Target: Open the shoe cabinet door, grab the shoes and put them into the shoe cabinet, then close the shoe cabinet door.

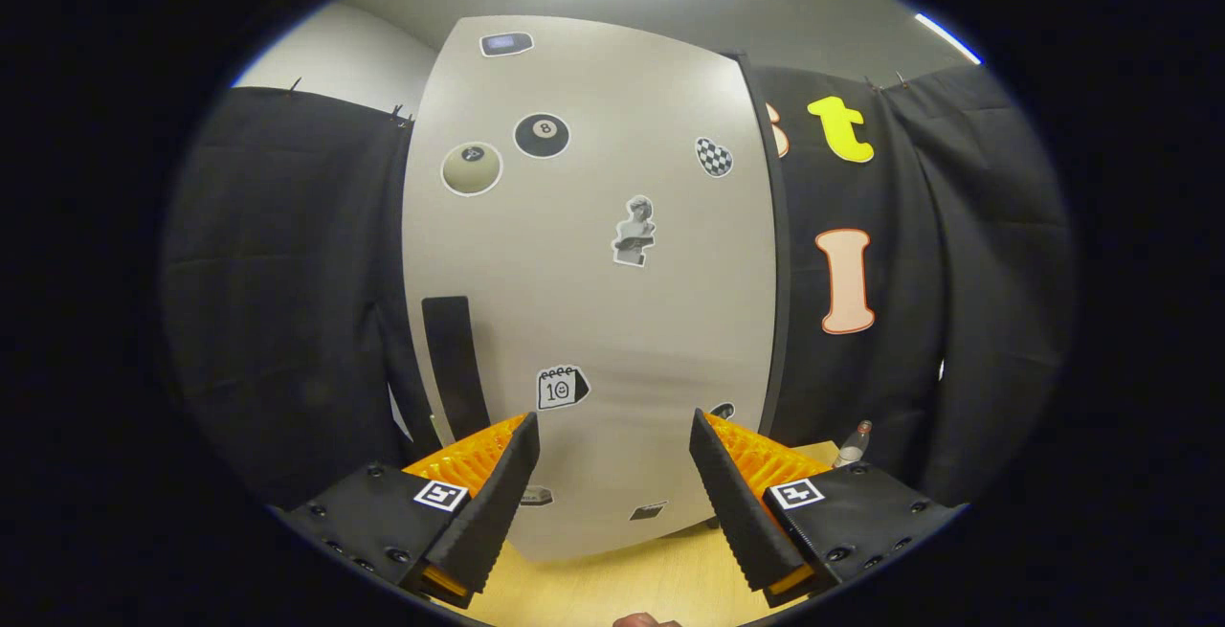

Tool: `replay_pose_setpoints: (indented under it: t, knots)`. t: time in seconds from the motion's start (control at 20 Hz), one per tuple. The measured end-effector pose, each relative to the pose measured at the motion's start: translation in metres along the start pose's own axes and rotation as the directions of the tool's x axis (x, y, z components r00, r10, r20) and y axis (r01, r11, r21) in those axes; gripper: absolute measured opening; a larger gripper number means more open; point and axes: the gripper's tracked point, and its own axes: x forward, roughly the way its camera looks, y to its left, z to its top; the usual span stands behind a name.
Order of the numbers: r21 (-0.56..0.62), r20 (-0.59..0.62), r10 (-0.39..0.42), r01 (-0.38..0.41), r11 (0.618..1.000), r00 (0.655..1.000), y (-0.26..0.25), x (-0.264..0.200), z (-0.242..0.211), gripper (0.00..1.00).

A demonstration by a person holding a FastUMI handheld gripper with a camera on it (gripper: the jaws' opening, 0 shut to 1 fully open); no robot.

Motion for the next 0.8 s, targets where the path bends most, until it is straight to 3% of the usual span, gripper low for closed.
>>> replay_pose_setpoints:
  t: [0.2,0.8]
  knots:
    - [0.016,0.008,-0.020,0.020,1.000,1.000,-0.005,0.000,-0.004,0.98]
    - [0.028,0.016,0.049,-0.049,0.998,0.999,0.029,-0.005,-0.001,0.98]
